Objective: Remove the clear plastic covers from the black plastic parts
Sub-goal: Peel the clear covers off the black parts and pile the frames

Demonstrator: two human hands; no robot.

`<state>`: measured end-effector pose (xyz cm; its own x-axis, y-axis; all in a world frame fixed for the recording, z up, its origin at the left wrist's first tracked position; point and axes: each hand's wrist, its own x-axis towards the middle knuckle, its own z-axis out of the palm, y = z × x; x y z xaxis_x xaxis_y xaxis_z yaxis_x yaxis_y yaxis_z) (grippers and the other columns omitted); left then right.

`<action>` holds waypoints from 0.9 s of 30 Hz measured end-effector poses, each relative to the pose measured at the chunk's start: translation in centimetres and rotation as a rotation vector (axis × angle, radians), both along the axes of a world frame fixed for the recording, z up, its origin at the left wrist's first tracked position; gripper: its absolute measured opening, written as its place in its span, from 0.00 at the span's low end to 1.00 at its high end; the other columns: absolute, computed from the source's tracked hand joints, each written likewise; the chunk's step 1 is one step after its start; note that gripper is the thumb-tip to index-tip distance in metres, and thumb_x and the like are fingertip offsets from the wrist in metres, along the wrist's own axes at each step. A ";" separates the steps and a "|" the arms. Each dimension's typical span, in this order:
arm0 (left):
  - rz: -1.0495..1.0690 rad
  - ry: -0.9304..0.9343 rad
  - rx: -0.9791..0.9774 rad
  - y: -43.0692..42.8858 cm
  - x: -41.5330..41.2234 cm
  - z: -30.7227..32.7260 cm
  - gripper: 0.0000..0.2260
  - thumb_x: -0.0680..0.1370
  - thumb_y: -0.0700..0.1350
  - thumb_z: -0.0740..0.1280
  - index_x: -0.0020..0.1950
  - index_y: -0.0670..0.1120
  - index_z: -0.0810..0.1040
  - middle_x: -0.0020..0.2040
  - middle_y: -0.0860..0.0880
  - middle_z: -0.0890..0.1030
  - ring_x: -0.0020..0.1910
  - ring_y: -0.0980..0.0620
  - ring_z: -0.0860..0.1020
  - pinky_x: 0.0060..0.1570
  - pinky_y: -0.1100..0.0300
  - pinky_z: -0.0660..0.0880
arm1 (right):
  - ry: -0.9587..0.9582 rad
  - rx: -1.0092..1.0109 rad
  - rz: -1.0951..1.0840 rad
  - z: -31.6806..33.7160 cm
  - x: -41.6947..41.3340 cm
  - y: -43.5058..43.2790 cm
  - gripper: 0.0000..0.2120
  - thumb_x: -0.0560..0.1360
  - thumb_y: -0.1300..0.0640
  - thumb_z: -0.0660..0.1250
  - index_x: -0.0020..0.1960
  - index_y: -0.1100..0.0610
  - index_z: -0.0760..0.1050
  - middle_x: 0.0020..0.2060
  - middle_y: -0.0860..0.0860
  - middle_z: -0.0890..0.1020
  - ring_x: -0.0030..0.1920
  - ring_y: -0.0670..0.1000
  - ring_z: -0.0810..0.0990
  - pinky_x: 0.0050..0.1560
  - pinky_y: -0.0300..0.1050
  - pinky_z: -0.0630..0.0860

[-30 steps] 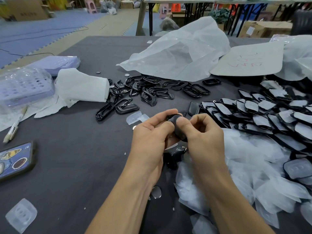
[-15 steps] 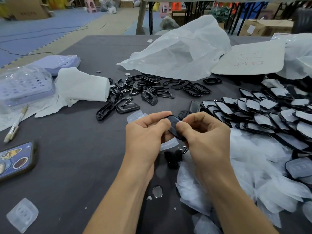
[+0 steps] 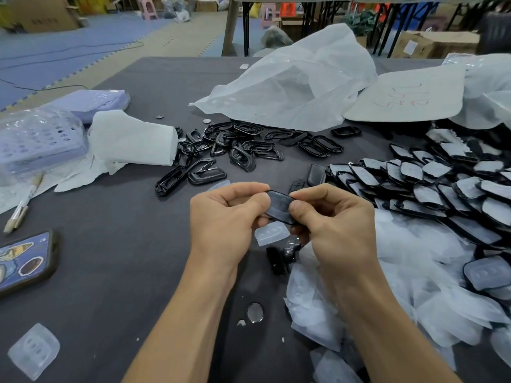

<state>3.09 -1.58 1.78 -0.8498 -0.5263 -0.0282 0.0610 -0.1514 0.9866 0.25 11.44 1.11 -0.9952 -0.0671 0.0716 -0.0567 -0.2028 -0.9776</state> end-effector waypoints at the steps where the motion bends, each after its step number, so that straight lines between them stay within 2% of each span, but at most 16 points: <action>1: 0.021 0.000 -0.013 -0.1 -0.1 0.0 0.14 0.73 0.30 0.74 0.37 0.48 0.88 0.32 0.46 0.85 0.27 0.53 0.79 0.32 0.62 0.80 | -0.003 -0.005 0.016 0.0 0.0 0.0 0.12 0.74 0.73 0.71 0.38 0.60 0.83 0.30 0.54 0.83 0.28 0.50 0.78 0.29 0.40 0.76; 6: 0.052 0.008 -0.083 0.3 0.0 -0.3 0.15 0.74 0.32 0.75 0.38 0.52 0.89 0.33 0.46 0.86 0.28 0.53 0.82 0.33 0.62 0.80 | 0.014 0.007 0.005 -0.1 -0.2 0.0 0.18 0.77 0.74 0.66 0.38 0.55 0.85 0.31 0.53 0.83 0.27 0.49 0.77 0.28 0.39 0.74; 10: 0.008 -0.010 -0.285 0.4 0.3 -0.4 0.07 0.72 0.44 0.74 0.45 0.56 0.88 0.34 0.51 0.86 0.32 0.52 0.85 0.38 0.58 0.81 | 0.059 0.070 -0.016 -0.2 -0.3 0.1 0.20 0.78 0.73 0.65 0.37 0.53 0.84 0.32 0.52 0.83 0.29 0.47 0.78 0.31 0.37 0.75; 11: -0.006 -0.018 -0.335 0.3 0.3 -0.4 0.06 0.73 0.45 0.74 0.45 0.55 0.89 0.33 0.52 0.86 0.31 0.52 0.85 0.37 0.59 0.80 | 0.065 0.092 -0.014 -0.3 -0.4 0.1 0.19 0.78 0.73 0.65 0.37 0.53 0.84 0.32 0.52 0.83 0.30 0.47 0.78 0.31 0.37 0.75; 15: -0.001 -0.022 -0.296 0.3 0.2 -0.3 0.12 0.77 0.36 0.74 0.40 0.52 0.88 0.30 0.48 0.84 0.26 0.51 0.83 0.31 0.60 0.79 | 0.092 0.137 -0.021 -0.5 -0.4 0.0 0.15 0.78 0.68 0.67 0.40 0.52 0.85 0.33 0.50 0.84 0.32 0.47 0.79 0.34 0.39 0.76; 17: 0.011 -0.006 -0.293 0.4 0.3 -0.2 0.14 0.77 0.34 0.74 0.39 0.53 0.87 0.30 0.48 0.84 0.26 0.51 0.83 0.30 0.60 0.80 | 0.141 0.192 -0.034 -0.6 -0.2 -0.1 0.07 0.75 0.60 0.72 0.41 0.51 0.84 0.34 0.50 0.84 0.34 0.50 0.80 0.36 0.46 0.79; 19: 0.012 0.007 -0.294 0.7 0.5 -0.2 0.15 0.76 0.34 0.74 0.39 0.53 0.87 0.30 0.49 0.85 0.25 0.51 0.83 0.29 0.60 0.80 | 0.182 0.250 -0.049 -0.7 -0.1 -0.2 0.04 0.73 0.58 0.74 0.40 0.52 0.83 0.33 0.50 0.84 0.35 0.50 0.82 0.39 0.50 0.81; 22: 0.030 0.010 -0.277 0.7 0.5 -0.2 0.15 0.76 0.33 0.74 0.39 0.53 0.87 0.29 0.49 0.84 0.25 0.52 0.82 0.28 0.61 0.79 | 0.169 0.251 -0.056 -1.0 -0.3 -0.2 0.09 0.76 0.64 0.71 0.41 0.52 0.83 0.33 0.49 0.84 0.34 0.48 0.81 0.38 0.51 0.80; 24: 0.048 0.011 -0.269 0.6 0.5 -0.2 0.15 0.76 0.33 0.74 0.39 0.53 0.87 0.29 0.48 0.84 0.25 0.52 0.82 0.28 0.63 0.79 | 0.125 0.222 -0.040 -1.0 -0.3 -0.3 0.14 0.78 0.66 0.68 0.42 0.51 0.84 0.33 0.49 0.84 0.31 0.47 0.79 0.32 0.44 0.77; 27: 0.063 -0.002 -0.264 0.7 0.3 -0.3 0.15 0.77 0.34 0.73 0.39 0.54 0.87 0.29 0.48 0.84 0.26 0.52 0.83 0.29 0.62 0.79 | 0.080 0.165 -0.013 -0.8 -0.3 -0.2 0.18 0.80 0.69 0.64 0.42 0.51 0.86 0.32 0.48 0.83 0.30 0.47 0.78 0.31 0.38 0.74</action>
<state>3.38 -0.90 1.45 -0.8150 -0.5678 0.1159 0.0605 0.1155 0.9915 -0.09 11.20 0.34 -0.9876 -0.0719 0.1394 -0.1369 -0.0384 -0.9898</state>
